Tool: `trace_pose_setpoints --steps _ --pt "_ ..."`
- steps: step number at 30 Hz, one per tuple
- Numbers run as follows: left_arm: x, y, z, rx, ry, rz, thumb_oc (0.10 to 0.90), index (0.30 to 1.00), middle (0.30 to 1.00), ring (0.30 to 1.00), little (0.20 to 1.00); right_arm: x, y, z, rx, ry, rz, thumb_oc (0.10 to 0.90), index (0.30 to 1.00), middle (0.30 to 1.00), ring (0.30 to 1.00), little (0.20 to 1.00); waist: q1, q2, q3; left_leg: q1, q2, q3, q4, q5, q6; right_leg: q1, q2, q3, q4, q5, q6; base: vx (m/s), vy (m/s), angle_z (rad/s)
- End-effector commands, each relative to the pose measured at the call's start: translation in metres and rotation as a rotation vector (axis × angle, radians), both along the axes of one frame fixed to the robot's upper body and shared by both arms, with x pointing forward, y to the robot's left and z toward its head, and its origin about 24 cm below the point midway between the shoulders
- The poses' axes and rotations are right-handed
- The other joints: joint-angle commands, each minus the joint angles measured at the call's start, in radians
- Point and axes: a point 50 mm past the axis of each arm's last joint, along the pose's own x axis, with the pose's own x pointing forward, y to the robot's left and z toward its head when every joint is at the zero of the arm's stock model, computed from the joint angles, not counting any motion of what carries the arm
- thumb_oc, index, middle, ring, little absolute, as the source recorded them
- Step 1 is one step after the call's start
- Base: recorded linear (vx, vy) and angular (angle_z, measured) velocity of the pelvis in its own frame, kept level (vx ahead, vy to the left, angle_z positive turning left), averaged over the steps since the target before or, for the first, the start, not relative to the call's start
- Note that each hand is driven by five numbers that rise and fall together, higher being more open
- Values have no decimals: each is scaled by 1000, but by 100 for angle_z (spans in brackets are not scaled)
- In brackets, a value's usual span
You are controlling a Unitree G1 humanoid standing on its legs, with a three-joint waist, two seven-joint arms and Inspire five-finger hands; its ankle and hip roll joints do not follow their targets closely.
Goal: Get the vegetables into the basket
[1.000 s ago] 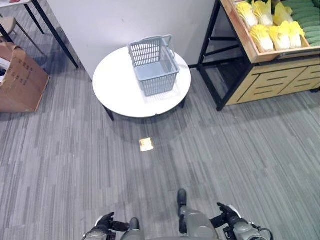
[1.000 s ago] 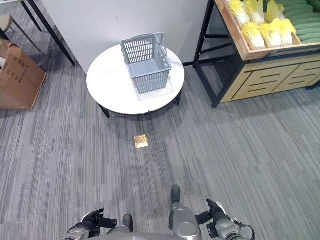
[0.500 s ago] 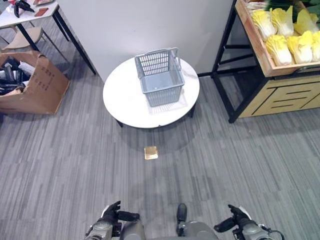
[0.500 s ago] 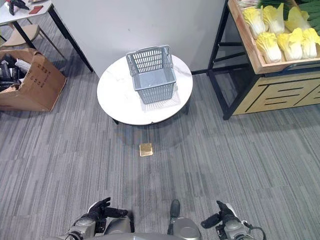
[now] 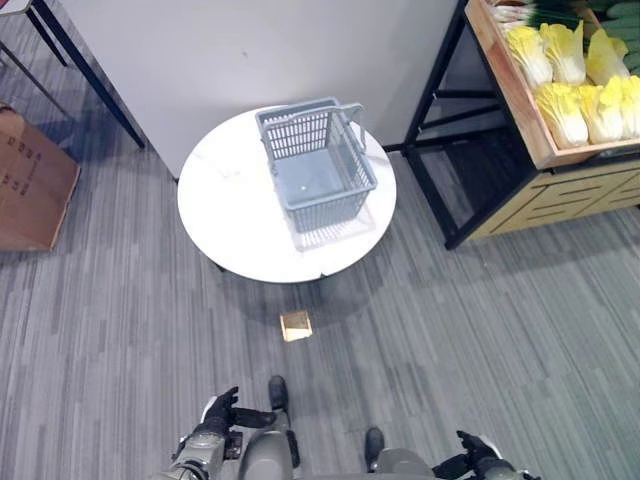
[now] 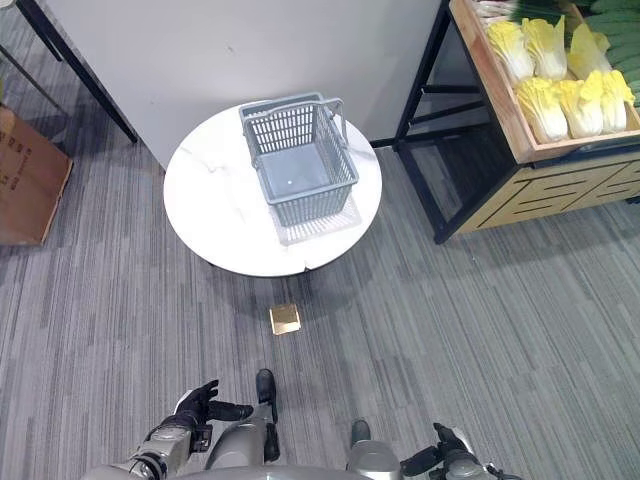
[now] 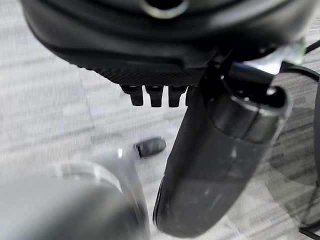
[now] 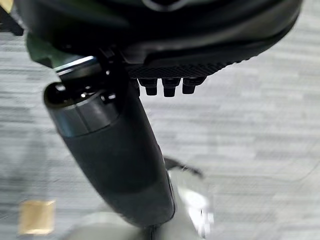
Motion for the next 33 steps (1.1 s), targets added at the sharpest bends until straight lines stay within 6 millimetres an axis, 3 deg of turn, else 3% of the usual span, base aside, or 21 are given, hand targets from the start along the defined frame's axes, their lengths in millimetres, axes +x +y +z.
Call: trace_pose_setpoints --steps 1,3,5,8,9,15,20,24,26,27,28,29,30,31,33 --pt "-18 23 1 67 39 4 900 1000 1000 1000 1000 11 -1 3 -15 -22 72 900 1000 1000 1000 1000 28 -53 -11 -107 7 -21 143 -77 -22 -16 -62 31 42 259 81 179 312 0" --pt "-19 25 1 68 44 11 900 1000 1000 1000 1000 13 1 4 -9 -31 81 900 1000 1000 1000 1000 28 -47 -10 -92 -1 -24 136 -88 -11 -35 -57 24 85 271 78 154 228 1" --pt "-23 29 1 73 57 11 900 1000 1000 1000 1000 19 5 4 2 -51 105 900 1000 1000 1000 1000 24 -34 -5 -24 -22 -19 101 -113 5 -98 -53 -25 134 276 72 236 272 0" --pt "-24 29 1 70 64 8 900 1000 1000 1000 1000 23 7 5 12 -67 104 900 1000 1000 1000 1000 13 -28 3 14 -29 -20 81 -122 2 -134 -55 -69 94 250 66 172 80 -3" --pt "-25 27 -1 62 76 -3 900 1000 1000 1000 1000 24 8 6 16 -75 101 900 1000 1000 1000 1000 5 -32 9 45 -29 -15 72 -141 -6 -163 -71 -122 -11 232 73 297 -3 -3" --pt "-34 21 -5 25 97 20 900 1000 1000 1000 1000 34 14 7 53 -113 76 900 1000 1000 1000 1000 -23 -41 18 105 -28 -49 82 -182 -37 -202 -98 -96 -229 297 117 204 -80 19" --pt "-44 15 -9 -7 133 28 900 1000 1000 1000 1000 34 14 8 67 -113 95 900 1000 1000 1000 1000 -24 -34 4 151 -19 -69 83 -208 -63 -183 -86 -102 -233 275 109 211 -180 23" --pt "-42 4 -12 -39 119 29 900 1000 1000 1000 1000 33 4 10 39 -118 80 900 1000 1000 1000 1000 -37 -4 -16 148 35 -90 131 -179 -108 -152 -38 -126 -230 216 66 153 -209 6" --pt "-40 1 -12 -48 113 34 900 1000 1000 1000 1000 32 -1 11 27 -116 72 900 1000 1000 1000 1000 -39 4 -14 135 42 -99 163 -166 -119 -145 -31 -134 -230 205 56 86 -156 15" --pt "-36 -1 -11 -63 96 61 900 1000 1000 1000 1000 31 -10 13 1 -115 49 900 1000 1000 1000 1000 -38 10 -2 97 50 -119 269 -134 -140 -131 -21 -138 -220 187 32 80 -153 8" --pt "-36 -1 -11 -63 96 61 900 1000 1000 1000 1000 31 -10 13 2 -115 49 900 1000 1000 1000 1000 -40 9 -5 93 48 -120 268 -132 -140 -133 -23 -140 -220 187 32 87 -149 11" --pt "-33 -2 -11 -71 81 74 900 1000 1000 1000 1000 29 -14 13 -7 -109 35 900 1000 1000 1000 1000 -33 10 0 81 32 -161 286 -114 -145 -126 -16 -140 -218 177 27 70 -80 15" --pt "-32 -3 -11 -74 76 73 900 1000 1000 1000 1000 27 -17 14 -16 -103 25 900 1000 1000 1000 1000 -32 10 1 70 27 -170 271 -110 -143 -119 -16 -142 -221 174 27 144 -68 15" --pt "-35 -1 -11 -66 90 77 900 1000 1000 1000 1000 19 -25 14 -33 -81 -20 900 1000 1000 1000 1000 -35 11 -8 47 46 -147 174 -126 -130 -100 -27 -141 -245 168 40 148 23 30" --pt "-38 -2 -12 -64 94 77 900 1000 1000 1000 1000 15 -30 14 -46 -75 -54 900 1000 1000 1000 1000 -29 22 -13 10 70 -137 93 -81 -133 -91 -31 -132 -262 170 51 121 87 37"
